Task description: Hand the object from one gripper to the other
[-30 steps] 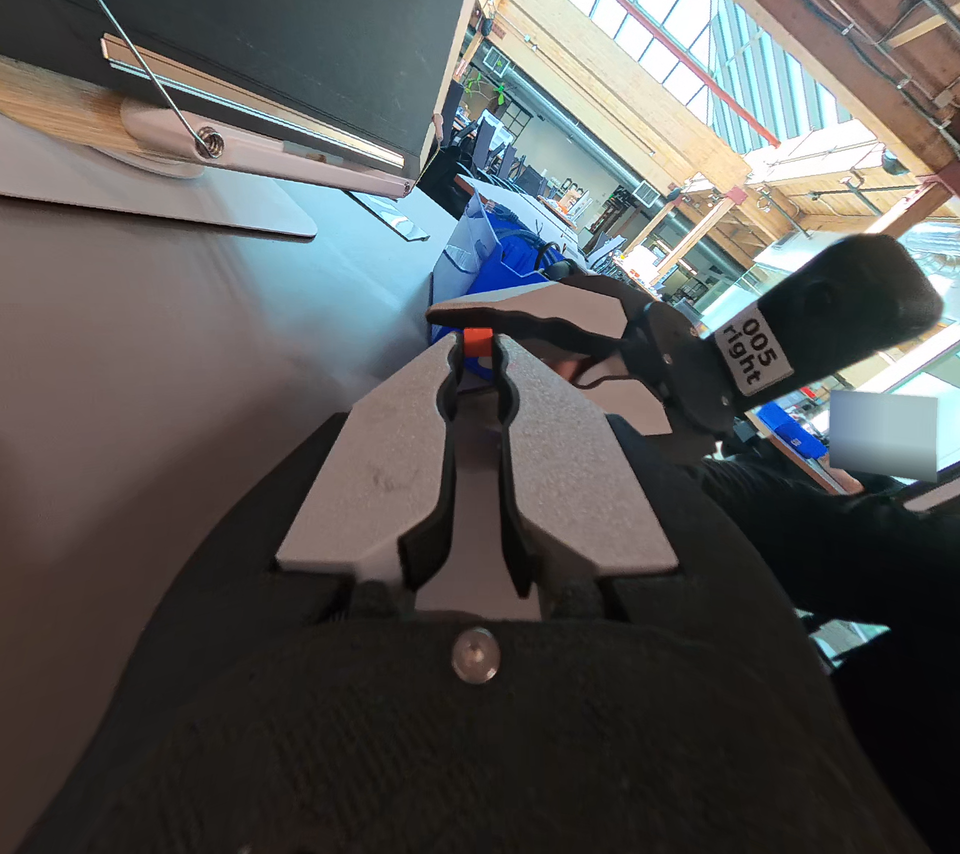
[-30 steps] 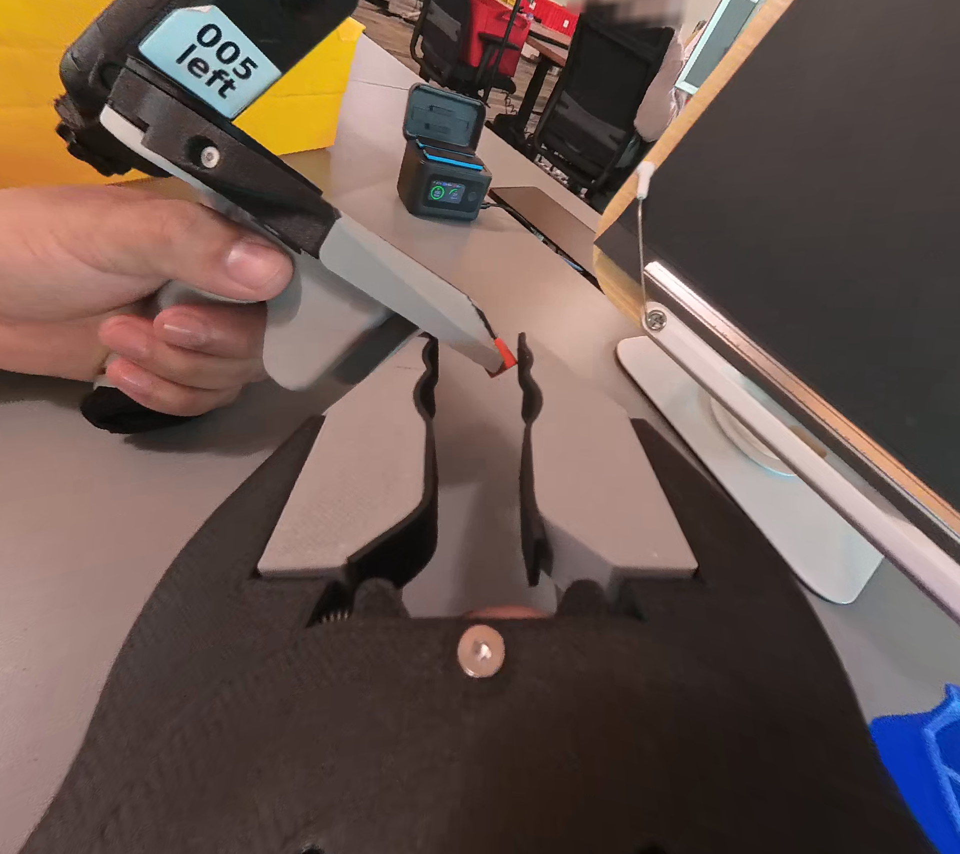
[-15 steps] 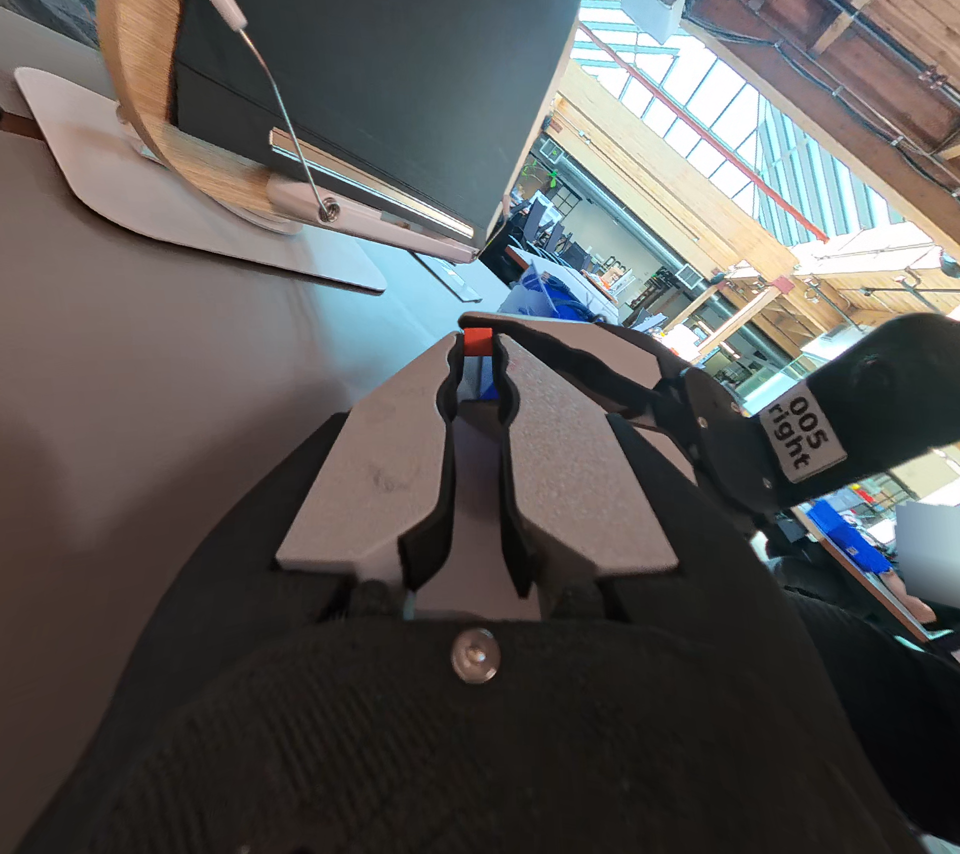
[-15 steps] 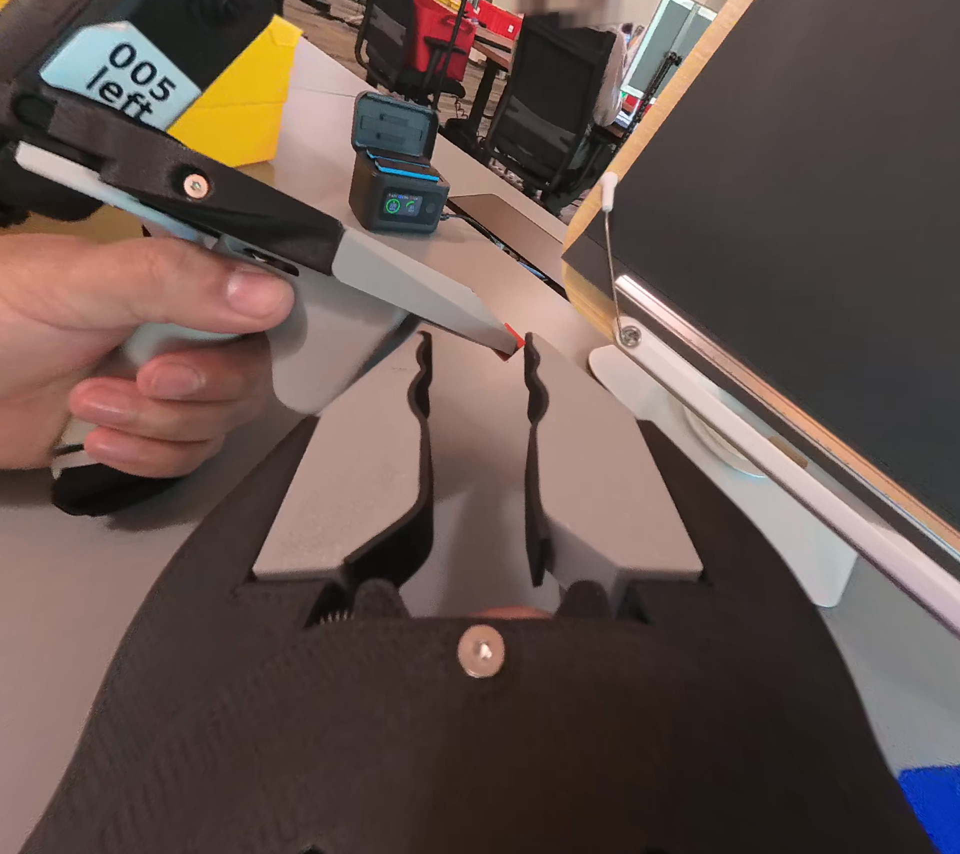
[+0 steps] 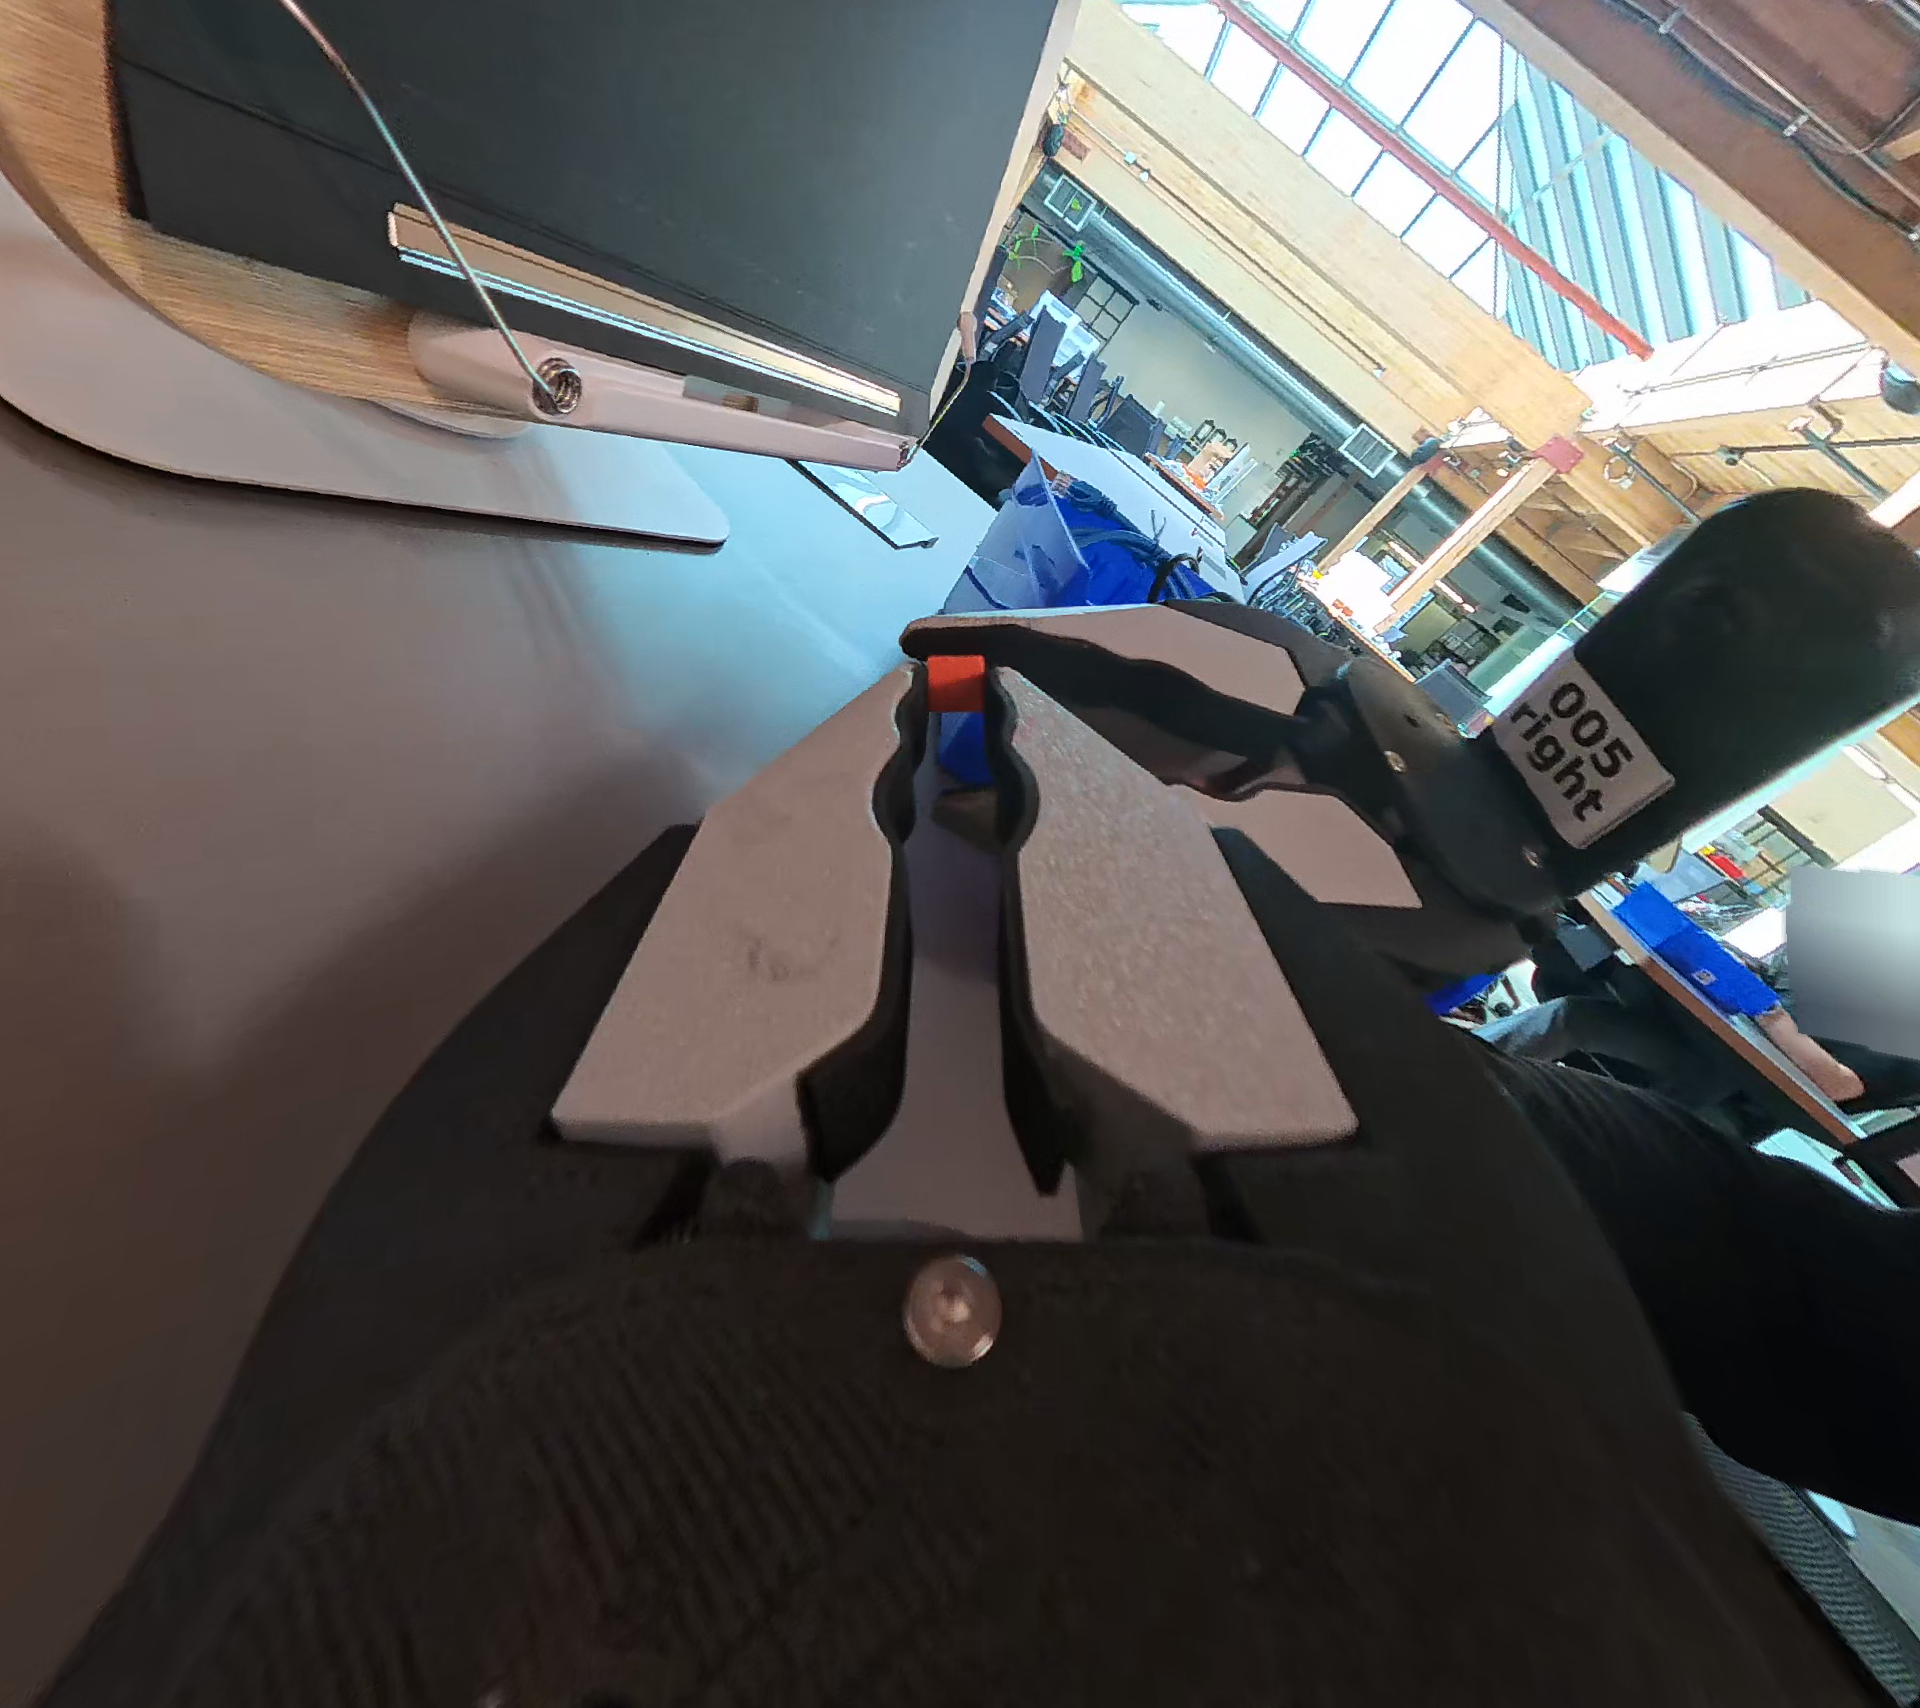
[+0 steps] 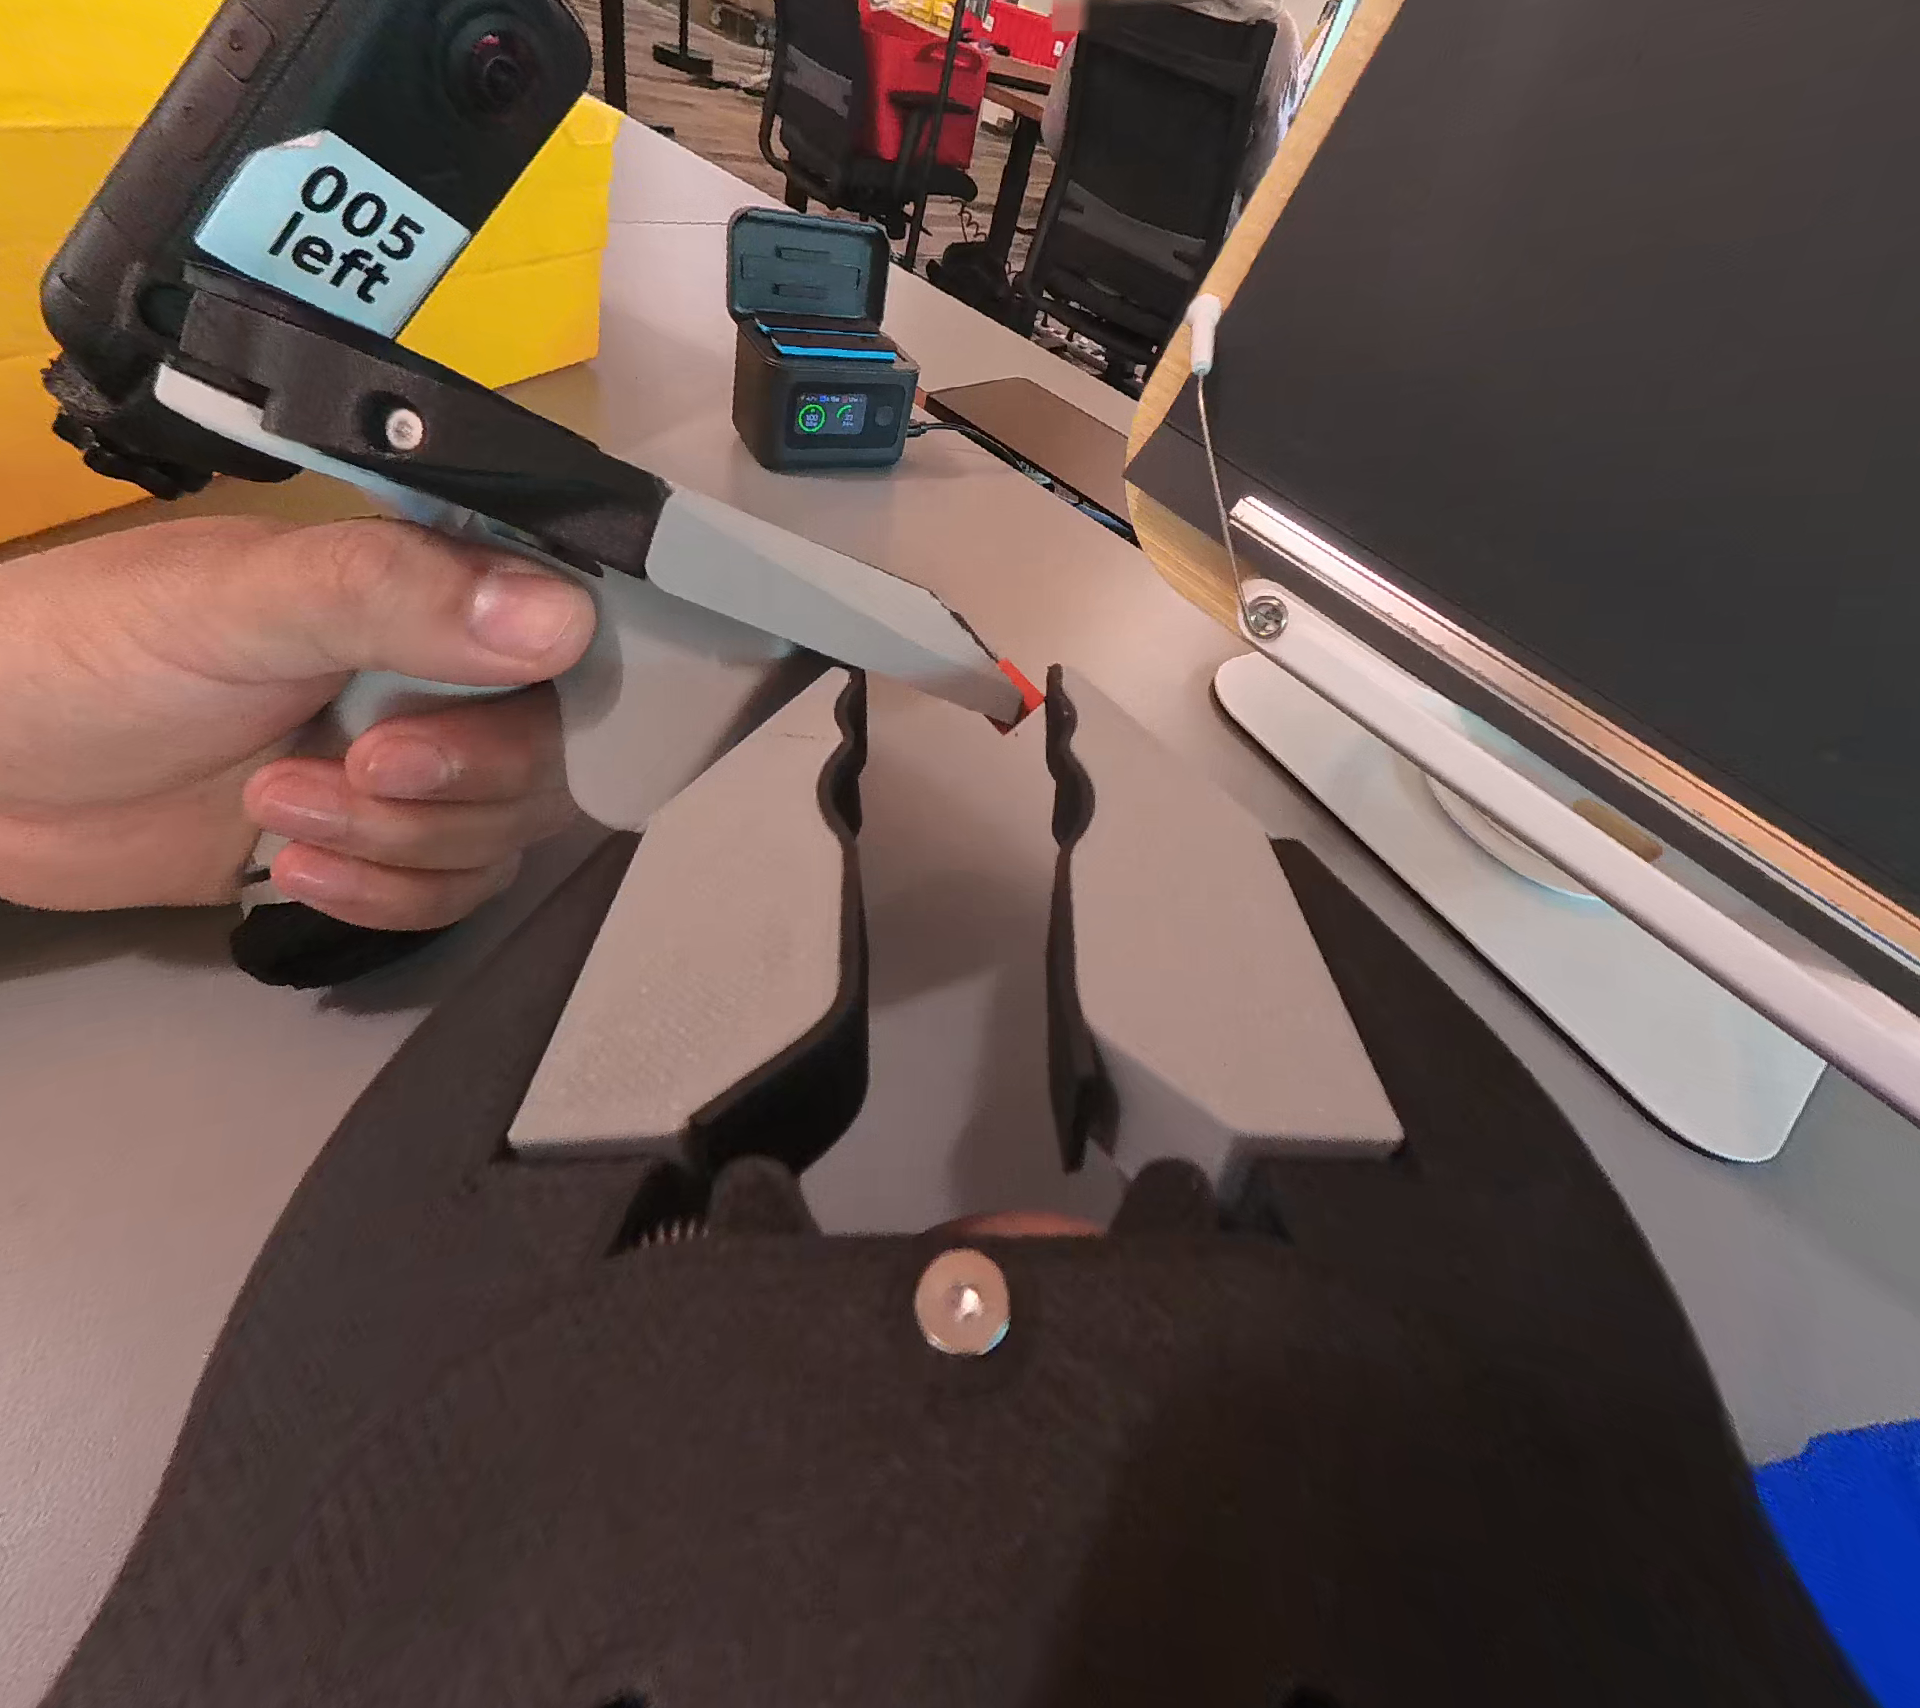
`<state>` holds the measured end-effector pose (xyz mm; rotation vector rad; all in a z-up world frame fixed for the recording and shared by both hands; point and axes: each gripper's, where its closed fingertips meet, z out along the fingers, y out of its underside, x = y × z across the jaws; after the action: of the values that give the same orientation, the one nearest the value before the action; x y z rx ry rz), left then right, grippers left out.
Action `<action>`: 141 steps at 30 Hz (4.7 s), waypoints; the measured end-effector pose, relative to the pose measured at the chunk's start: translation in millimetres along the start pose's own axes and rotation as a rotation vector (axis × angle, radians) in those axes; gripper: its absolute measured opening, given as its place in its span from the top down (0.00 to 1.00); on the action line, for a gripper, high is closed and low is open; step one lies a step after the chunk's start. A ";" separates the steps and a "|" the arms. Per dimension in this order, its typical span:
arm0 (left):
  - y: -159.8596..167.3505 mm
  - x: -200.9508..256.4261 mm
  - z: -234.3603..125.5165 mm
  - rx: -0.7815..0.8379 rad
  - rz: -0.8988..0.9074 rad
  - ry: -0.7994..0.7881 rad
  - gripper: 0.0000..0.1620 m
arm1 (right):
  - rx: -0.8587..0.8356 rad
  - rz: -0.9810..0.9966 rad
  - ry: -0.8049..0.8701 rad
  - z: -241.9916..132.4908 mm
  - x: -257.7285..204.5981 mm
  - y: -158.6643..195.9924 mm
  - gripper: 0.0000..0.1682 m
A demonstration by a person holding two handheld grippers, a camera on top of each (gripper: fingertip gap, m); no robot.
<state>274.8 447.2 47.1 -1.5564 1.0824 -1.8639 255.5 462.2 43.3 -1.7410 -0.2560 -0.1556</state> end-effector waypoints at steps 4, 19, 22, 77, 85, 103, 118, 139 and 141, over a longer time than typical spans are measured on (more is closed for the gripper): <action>-0.1 1.7 -0.1 0.002 -0.009 0.016 0.95 | -0.008 -0.014 0.008 -1.3 -0.8 -1.0 0.81; -9.3 16.7 -8.6 0.069 0.039 0.101 0.95 | 0.061 -0.055 0.002 -4.8 -9.0 -16.6 0.79; -9.5 18.6 -7.9 0.066 0.050 0.113 0.95 | 0.061 -0.060 0.004 -6.0 -8.4 -17.5 0.80; 2.1 5.8 -5.0 -0.059 1.440 -0.503 0.95 | -0.036 0.204 -0.211 -12.7 -1.0 -4.3 0.96; 4.8 0.3 -4.4 -0.080 1.395 -0.511 0.90 | -0.012 0.228 -0.218 -15.1 0.7 -8.5 0.96; -6.3 -28.6 -13.9 -0.122 1.283 -0.656 0.88 | 0.023 0.283 -0.224 -17.3 5.1 -12.2 0.96; 4.7 -19.5 -7.6 -0.141 1.320 -0.581 0.92 | 0.024 0.296 -0.238 -17.5 4.3 -12.1 0.96; 24.7 15.3 1.0 -0.098 1.435 -0.386 0.91 | -0.182 0.286 -0.423 -29.5 -6.5 9.9 0.96; 25.1 16.1 1.1 -0.097 1.437 -0.383 0.92 | -0.191 0.325 -0.462 -31.2 -9.5 10.6 0.96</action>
<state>268.9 420.1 36.2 -0.6515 1.4690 -0.5137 250.2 429.0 36.7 -1.9689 -0.2950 0.4784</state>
